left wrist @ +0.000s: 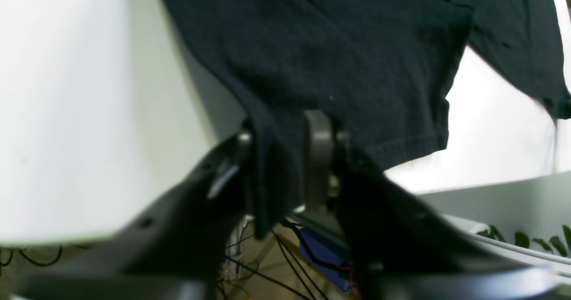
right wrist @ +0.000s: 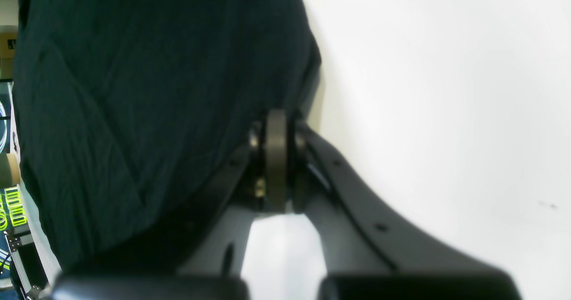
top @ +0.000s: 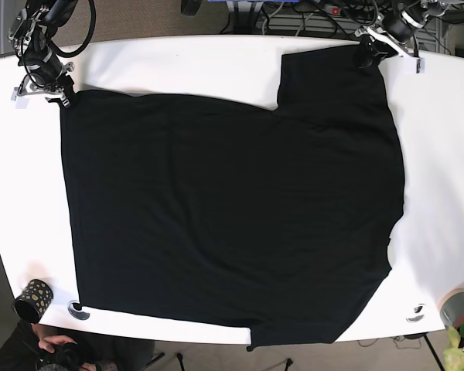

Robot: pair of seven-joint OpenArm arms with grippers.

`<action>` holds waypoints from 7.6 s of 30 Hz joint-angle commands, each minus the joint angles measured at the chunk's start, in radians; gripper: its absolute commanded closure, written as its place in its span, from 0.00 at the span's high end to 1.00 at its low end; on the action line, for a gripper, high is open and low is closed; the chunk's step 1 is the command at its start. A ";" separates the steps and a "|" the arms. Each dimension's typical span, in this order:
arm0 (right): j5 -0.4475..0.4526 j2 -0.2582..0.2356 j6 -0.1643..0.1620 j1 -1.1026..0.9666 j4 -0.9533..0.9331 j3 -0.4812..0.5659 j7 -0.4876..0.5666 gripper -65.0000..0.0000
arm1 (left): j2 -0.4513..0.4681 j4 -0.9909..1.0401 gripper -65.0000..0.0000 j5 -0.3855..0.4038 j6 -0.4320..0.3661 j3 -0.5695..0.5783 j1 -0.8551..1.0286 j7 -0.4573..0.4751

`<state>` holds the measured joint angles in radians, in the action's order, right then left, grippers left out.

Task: Fold the T-shirt properly

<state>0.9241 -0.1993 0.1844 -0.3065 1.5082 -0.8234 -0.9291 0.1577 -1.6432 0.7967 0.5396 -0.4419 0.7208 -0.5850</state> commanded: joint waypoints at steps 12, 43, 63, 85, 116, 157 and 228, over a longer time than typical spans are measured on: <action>0.029 0.005 0.011 -0.010 0.024 -0.007 0.005 0.00 | 0.003 -0.012 0.00 -0.013 -0.006 -0.007 0.007 -0.011; 0.031 0.142 0.073 -0.325 0.389 -0.017 0.005 0.00 | 0.027 -0.262 0.00 -0.012 0.159 -0.177 0.314 -0.013; 0.023 0.134 0.149 -0.211 0.407 -0.012 0.006 0.00 | 0.032 -0.368 0.00 -0.013 0.098 -0.171 0.024 -0.059; 0.022 0.030 0.146 0.129 0.084 -0.004 0.005 0.00 | 0.059 -0.236 0.00 -0.176 0.061 -0.077 -0.656 -0.461; -0.145 -0.050 0.149 0.490 -0.188 0.043 0.011 0.00 | 0.108 0.344 0.00 -0.277 0.060 0.136 -1.163 -0.321; -0.365 -0.071 0.143 0.441 -0.136 0.072 0.107 1.00 | 0.194 0.327 0.76 -0.310 0.046 0.308 -1.151 -0.117; -0.514 -0.019 0.157 0.252 -0.160 0.233 0.226 0.00 | 0.320 0.637 0.41 -0.412 -0.079 0.274 -0.847 0.205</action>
<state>0.4229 -0.2127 0.3412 -0.0582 1.3407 -0.5900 -0.6739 0.4713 -1.0039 0.3981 0.4568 -0.1638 -0.1230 -0.3614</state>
